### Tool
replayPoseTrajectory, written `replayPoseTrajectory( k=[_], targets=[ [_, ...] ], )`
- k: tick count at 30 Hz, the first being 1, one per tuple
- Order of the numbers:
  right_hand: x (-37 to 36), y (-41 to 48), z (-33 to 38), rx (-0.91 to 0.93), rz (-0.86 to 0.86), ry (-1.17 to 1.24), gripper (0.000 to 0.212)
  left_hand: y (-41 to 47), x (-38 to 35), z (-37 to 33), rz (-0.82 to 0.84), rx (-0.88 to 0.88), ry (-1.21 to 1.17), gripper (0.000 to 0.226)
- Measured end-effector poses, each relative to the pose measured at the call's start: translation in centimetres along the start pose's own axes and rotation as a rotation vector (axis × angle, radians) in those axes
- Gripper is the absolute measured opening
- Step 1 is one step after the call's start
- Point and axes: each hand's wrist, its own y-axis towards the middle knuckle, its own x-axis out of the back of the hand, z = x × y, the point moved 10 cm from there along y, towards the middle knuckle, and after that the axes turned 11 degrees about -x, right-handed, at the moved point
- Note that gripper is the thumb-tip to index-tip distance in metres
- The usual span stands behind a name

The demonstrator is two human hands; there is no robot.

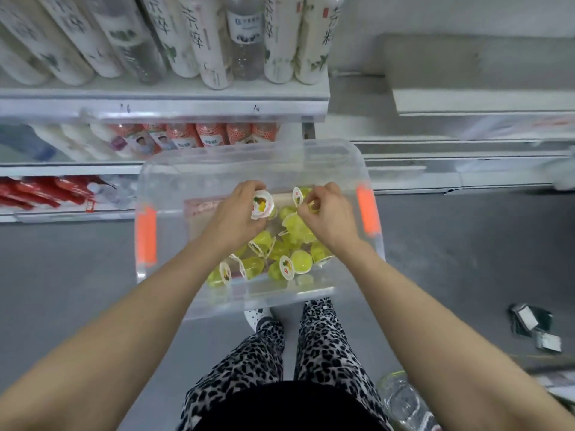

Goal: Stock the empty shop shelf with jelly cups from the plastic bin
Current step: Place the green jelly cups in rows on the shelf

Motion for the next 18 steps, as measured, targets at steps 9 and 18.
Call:
replayPoseTrajectory(
  k=[9,18],
  targets=[
    [-6.3,-1.6,-2.7,0.022,0.254,-0.383,0.055,-2.4,0.4,1.0,0.017,0.01,0.103,0.057],
    [-7.7,0.2,-3.5,-0.016,0.255,-0.529,0.045,-3.6,-1.3,3.2,-0.031,0.093,-0.009,0.054]
  ],
)
